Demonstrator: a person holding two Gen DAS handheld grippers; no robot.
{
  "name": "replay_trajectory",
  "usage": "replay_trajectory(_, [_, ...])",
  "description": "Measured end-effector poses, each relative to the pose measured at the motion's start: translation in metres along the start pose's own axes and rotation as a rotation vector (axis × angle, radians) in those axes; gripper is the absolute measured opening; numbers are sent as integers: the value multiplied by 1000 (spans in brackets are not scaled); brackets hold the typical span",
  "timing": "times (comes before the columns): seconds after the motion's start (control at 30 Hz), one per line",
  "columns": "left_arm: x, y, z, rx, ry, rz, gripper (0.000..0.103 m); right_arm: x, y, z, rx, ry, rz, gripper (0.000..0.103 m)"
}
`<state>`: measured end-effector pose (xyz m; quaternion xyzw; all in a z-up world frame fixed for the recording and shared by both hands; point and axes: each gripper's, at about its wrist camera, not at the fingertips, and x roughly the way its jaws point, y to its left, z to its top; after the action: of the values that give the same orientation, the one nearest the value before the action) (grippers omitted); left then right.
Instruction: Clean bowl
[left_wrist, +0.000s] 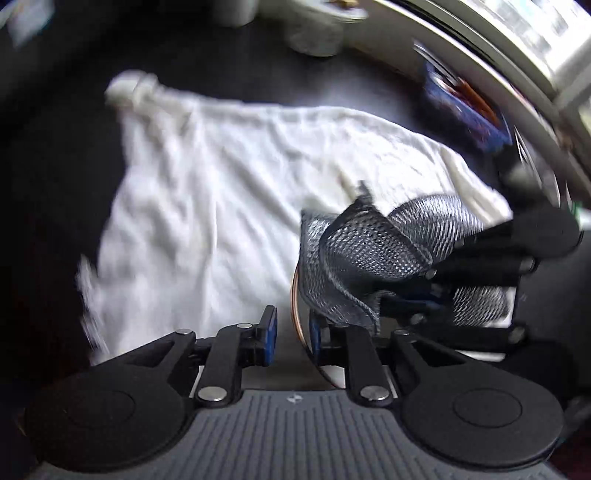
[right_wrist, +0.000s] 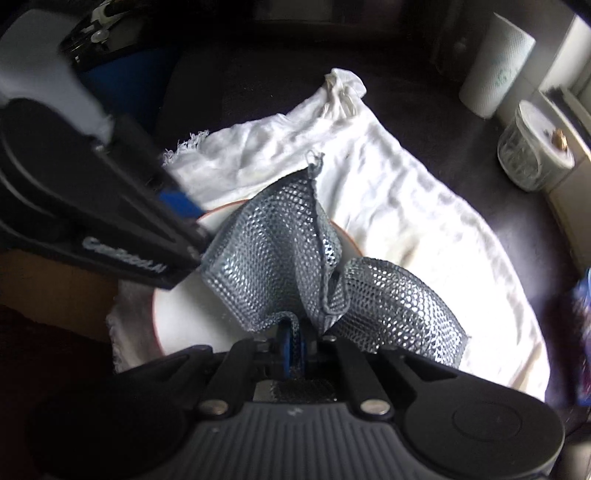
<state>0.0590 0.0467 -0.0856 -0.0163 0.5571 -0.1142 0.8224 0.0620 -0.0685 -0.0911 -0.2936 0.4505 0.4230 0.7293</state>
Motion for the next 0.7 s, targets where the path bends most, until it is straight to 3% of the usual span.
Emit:
replay_trajectory(0.03, [-1, -2, 1, 45, -12, 10, 17, -1, -1, 0, -13, -1, -5, 4])
replay_trajectory(0.13, [0, -3, -2, 45, -29, 30, 12, -1, -4, 2, -28, -3, 8, 4])
replay_trajectory(0.23, [5, 6, -9, -78, -7, -12, 12, 3, -3, 4, -30, 2, 16, 4])
replay_trajectory(0.5, [14, 28, -32, -497, 46, -154, 12, 12, 7, 6, 47, 13, 21, 4])
replay_trajectory(0.7, [24, 56, -58, -909, 125, -307, 14, 10, 19, 1, 75, 5, 82, 7])
